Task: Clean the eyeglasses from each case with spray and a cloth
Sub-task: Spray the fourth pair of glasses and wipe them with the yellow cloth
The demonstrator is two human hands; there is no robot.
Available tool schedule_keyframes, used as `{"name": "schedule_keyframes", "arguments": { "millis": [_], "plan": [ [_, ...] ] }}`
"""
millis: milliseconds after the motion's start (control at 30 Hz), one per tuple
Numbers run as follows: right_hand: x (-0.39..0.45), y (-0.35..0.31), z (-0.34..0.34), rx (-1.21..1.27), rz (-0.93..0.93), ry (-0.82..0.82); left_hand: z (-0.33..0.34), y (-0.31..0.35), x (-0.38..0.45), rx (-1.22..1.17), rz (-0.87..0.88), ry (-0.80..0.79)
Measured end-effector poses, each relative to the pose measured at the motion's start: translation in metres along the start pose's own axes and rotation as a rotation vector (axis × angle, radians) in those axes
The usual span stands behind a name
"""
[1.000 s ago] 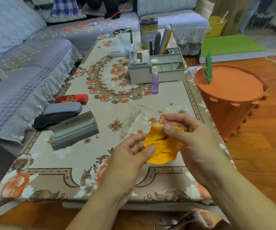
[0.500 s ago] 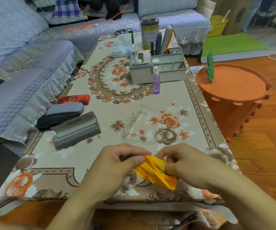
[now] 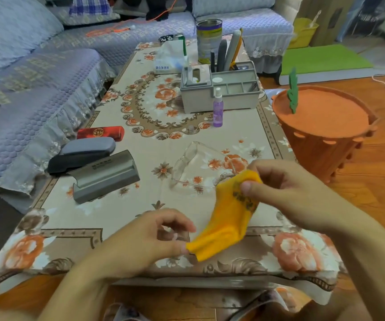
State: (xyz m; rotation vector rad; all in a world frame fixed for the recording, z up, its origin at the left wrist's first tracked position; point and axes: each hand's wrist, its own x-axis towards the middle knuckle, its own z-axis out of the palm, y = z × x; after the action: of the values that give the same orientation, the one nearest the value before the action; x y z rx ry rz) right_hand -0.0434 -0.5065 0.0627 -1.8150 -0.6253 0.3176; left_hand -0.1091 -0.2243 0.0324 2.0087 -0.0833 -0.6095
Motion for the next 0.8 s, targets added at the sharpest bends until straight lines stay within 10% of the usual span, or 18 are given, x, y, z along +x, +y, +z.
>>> {"name": "schedule_keyframes", "arguments": {
  "millis": [267,467,800],
  "plan": [
    [0.005,-0.026,0.001,-0.088,0.058,-0.383,0.029,0.032,0.026,-0.470,0.194,-0.256],
    [0.014,-0.004,-0.006,0.657,0.481,-0.083,0.022,0.026,0.013,-0.991,0.154,-0.133],
    [0.018,0.061,0.071,1.484,0.545,-0.316,-0.004,0.035,0.009,-1.181,0.013,0.174]
  ]
}}
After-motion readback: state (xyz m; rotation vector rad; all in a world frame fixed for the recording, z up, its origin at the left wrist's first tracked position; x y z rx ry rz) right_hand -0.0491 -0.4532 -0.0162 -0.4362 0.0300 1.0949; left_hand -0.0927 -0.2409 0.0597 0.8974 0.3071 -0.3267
